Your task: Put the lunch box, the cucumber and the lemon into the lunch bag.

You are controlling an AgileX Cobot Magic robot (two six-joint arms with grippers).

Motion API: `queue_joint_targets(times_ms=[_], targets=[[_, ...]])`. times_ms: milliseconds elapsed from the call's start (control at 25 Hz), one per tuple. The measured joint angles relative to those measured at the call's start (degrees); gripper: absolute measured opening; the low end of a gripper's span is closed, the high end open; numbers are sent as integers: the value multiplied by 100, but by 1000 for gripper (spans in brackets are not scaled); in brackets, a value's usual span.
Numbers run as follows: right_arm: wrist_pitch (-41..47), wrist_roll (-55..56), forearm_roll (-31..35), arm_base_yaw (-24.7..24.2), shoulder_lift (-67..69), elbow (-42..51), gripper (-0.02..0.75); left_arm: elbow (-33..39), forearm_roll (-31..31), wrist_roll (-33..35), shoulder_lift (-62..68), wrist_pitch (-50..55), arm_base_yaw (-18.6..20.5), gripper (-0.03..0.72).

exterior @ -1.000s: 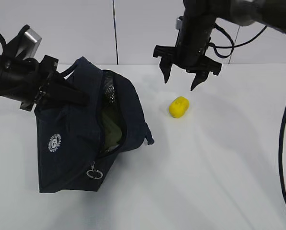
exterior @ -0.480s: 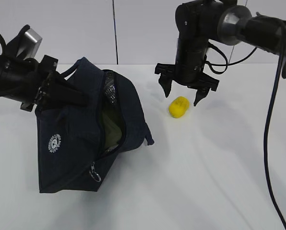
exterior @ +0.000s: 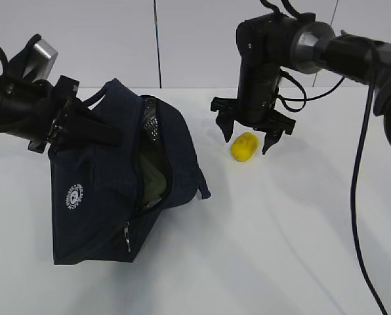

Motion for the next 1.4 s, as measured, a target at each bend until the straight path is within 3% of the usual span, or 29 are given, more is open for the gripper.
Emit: queue_joint_targets(times_ms=[960,1400], targets=[[-388,35,-144,0,104,0,585,0,15,0,0,13,0,-9],[-366,48,-144,0,104,0,440,0,24,0,0,15,0,-9]])
